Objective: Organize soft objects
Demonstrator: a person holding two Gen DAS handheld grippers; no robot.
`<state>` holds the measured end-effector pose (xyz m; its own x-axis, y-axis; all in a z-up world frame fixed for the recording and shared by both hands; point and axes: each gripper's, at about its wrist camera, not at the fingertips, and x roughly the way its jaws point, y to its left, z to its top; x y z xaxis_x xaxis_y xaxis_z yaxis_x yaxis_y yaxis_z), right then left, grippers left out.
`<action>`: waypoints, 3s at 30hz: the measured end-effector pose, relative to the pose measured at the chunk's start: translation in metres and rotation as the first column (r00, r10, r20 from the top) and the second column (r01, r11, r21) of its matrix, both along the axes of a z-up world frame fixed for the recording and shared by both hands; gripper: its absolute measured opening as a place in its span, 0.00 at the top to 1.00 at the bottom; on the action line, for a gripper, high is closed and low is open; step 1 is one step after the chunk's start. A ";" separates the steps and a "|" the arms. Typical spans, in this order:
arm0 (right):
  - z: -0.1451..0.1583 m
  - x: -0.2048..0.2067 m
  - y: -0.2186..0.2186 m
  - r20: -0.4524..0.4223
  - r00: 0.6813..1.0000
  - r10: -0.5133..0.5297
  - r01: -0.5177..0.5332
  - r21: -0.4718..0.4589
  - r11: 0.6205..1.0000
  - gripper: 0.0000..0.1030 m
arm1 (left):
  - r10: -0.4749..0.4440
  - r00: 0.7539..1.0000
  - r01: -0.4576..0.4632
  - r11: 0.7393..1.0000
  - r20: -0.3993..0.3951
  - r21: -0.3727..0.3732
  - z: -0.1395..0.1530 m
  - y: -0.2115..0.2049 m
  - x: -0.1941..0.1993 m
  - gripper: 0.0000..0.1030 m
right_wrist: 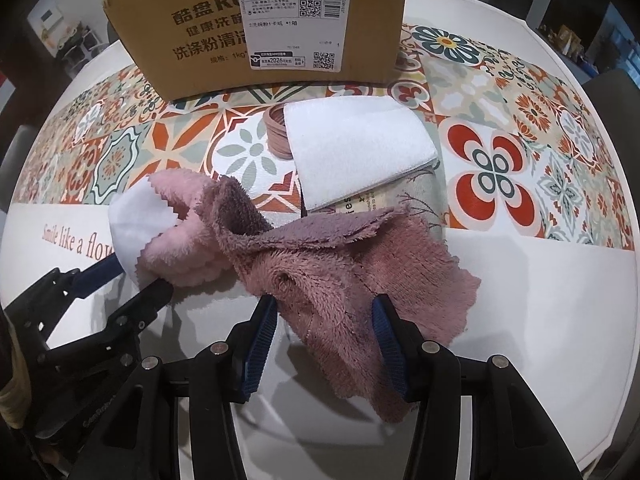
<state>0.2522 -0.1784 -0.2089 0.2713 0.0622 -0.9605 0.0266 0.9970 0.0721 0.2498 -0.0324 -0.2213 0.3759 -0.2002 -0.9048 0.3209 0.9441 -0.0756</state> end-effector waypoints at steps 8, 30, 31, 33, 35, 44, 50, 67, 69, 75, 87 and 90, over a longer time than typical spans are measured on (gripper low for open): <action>0.007 -0.009 -0.004 0.009 1.000 -0.010 0.010 0.033 0.999 0.80 | -0.029 0.999 0.029 1.000 0.014 0.007 0.007 -0.004 -0.010 0.80; 0.055 -0.028 0.004 0.147 0.989 0.017 -0.034 0.110 0.993 0.88 | -0.001 0.985 0.009 0.999 0.173 -0.047 0.067 0.002 -0.030 0.91; 0.058 -0.028 0.004 0.155 0.988 0.017 -0.034 0.110 0.993 0.88 | 0.001 0.984 0.008 0.999 0.178 -0.050 0.070 0.002 -0.031 0.91; 0.061 -0.030 0.004 0.167 0.986 0.017 -0.036 0.111 0.993 0.88 | 0.003 0.983 0.007 0.998 0.186 -0.056 0.073 0.003 -0.031 0.91; 0.067 -0.031 0.004 0.182 0.983 0.019 -0.040 0.113 0.993 0.88 | 0.004 0.980 0.009 0.998 0.197 -0.064 0.079 0.004 -0.032 0.91; 0.089 -0.035 0.003 0.242 0.970 0.017 -0.046 0.117 0.992 0.88 | 0.010 0.965 0.012 0.997 0.262 -0.082 0.103 0.003 -0.036 0.91; 0.103 -0.035 0.002 0.279 0.960 0.011 -0.047 0.123 0.991 0.88 | 0.016 0.954 0.012 0.996 0.301 -0.091 0.118 0.003 -0.034 0.91; 0.146 -0.027 0.001 0.400 0.916 0.000 -0.058 0.133 0.989 0.88 | 0.020 0.896 0.025 0.995 0.443 -0.095 0.167 -0.001 -0.023 0.91; 0.152 -0.025 0.000 0.419 0.908 -0.003 -0.056 0.131 0.990 0.88 | 0.019 0.887 0.028 0.995 0.461 -0.095 0.173 -0.002 -0.021 0.91; 0.167 -0.020 -0.005 0.464 0.885 -0.018 -0.047 0.127 0.991 0.88 | 0.015 0.862 0.038 0.995 0.506 -0.093 0.186 -0.005 -0.015 0.91; 0.200 -0.005 -0.011 0.563 0.826 -0.035 -0.043 0.124 0.991 0.88 | 0.026 0.804 0.045 0.994 0.594 -0.104 0.219 -0.009 0.002 0.91; 0.209 0.001 -0.013 0.588 0.808 -0.042 -0.042 0.128 0.991 0.88 | 0.033 0.788 0.045 0.993 0.614 -0.111 0.227 -0.009 0.007 0.91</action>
